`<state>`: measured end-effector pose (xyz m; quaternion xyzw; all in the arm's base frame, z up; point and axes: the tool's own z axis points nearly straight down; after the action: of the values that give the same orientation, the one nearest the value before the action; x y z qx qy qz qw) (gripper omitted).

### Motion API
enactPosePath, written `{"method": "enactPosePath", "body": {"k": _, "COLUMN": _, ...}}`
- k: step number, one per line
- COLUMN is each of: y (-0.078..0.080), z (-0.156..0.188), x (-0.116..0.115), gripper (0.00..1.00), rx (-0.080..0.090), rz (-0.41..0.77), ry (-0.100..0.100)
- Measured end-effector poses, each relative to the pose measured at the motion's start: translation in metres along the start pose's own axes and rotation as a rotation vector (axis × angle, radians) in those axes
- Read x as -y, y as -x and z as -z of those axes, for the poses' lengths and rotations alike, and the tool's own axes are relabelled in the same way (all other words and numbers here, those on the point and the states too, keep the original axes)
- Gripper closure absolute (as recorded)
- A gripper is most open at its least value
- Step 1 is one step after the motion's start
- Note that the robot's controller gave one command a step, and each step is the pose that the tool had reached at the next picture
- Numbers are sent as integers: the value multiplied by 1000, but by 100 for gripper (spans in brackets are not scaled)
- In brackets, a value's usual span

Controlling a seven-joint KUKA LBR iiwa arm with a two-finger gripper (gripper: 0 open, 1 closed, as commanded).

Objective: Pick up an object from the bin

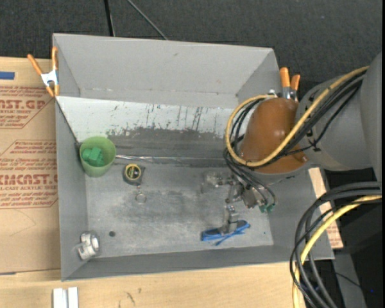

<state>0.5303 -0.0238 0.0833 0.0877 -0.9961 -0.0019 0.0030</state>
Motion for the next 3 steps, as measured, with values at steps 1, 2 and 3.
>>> {"method": "enactPosePath", "body": {"k": 1, "y": -45, "z": -13, "x": 11, "gripper": 0, "rx": 13, "rz": 174, "ry": -6}}
{"method": "enactPosePath", "body": {"k": 2, "y": -54, "z": -12, "x": 58, "gripper": 0, "rx": 16, "rz": 267, "ry": -9}}
{"method": "enactPosePath", "body": {"k": 3, "y": -51, "z": -12, "x": 51, "gripper": 0, "rx": 14, "rz": 186, "ry": -7}}
